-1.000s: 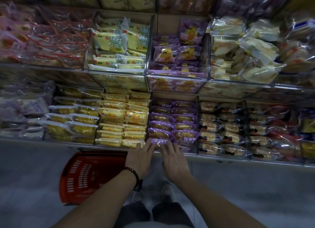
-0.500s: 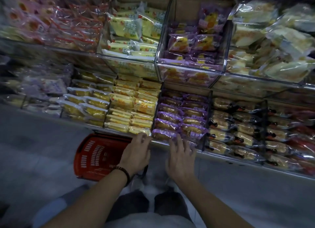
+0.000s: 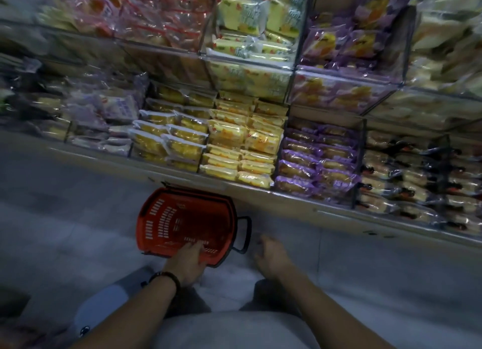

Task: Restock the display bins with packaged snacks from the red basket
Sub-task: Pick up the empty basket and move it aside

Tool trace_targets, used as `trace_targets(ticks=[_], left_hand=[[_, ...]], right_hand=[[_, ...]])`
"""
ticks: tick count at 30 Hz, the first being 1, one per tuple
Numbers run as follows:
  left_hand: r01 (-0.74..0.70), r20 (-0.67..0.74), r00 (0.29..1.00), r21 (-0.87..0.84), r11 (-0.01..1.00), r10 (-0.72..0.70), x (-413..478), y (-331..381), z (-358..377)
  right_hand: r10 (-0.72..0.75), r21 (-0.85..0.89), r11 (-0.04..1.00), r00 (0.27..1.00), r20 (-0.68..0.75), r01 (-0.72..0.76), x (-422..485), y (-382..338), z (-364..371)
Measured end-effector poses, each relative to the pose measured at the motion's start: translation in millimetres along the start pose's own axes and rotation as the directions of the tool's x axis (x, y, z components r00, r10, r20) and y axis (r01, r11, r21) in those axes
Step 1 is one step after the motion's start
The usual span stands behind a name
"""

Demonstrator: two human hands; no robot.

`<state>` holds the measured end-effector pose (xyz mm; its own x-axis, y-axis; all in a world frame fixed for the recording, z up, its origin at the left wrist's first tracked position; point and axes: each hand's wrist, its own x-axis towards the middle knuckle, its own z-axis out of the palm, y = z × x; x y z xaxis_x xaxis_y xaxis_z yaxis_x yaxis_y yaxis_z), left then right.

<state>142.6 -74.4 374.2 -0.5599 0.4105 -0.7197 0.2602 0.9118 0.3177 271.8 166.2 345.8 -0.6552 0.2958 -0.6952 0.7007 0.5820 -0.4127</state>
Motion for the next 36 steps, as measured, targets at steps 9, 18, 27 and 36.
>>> trace_targets(ticks=[9, 18, 27, 36], left_hand=[[-0.143, 0.045, 0.989, -0.007, 0.990, 0.143, 0.0, -150.4, -35.4], [-0.091, 0.025, 0.995, -0.044, 0.995, 0.092, 68.9, -256.9, -7.0], [-0.138, 0.073, 0.990, 0.255, 0.957, 0.123, 235.0, -333.8, 83.8], [-0.425, 0.366, 0.897, 0.555, 0.715, 0.249, 257.9, -347.6, 136.8]], right_hand=[[0.084, 0.147, 0.986, 0.996, 0.003, -0.084, -6.7, -151.2, 91.6], [0.094, 0.048, 0.994, 0.983, 0.158, -0.103, 74.2, -172.9, 209.4], [-0.047, -0.485, 0.866, 0.985, 0.164, 0.122, 201.4, -113.1, 339.2], [-0.040, -0.488, 0.868, 0.992, 0.117, 0.092, 212.2, -76.1, 385.6]])
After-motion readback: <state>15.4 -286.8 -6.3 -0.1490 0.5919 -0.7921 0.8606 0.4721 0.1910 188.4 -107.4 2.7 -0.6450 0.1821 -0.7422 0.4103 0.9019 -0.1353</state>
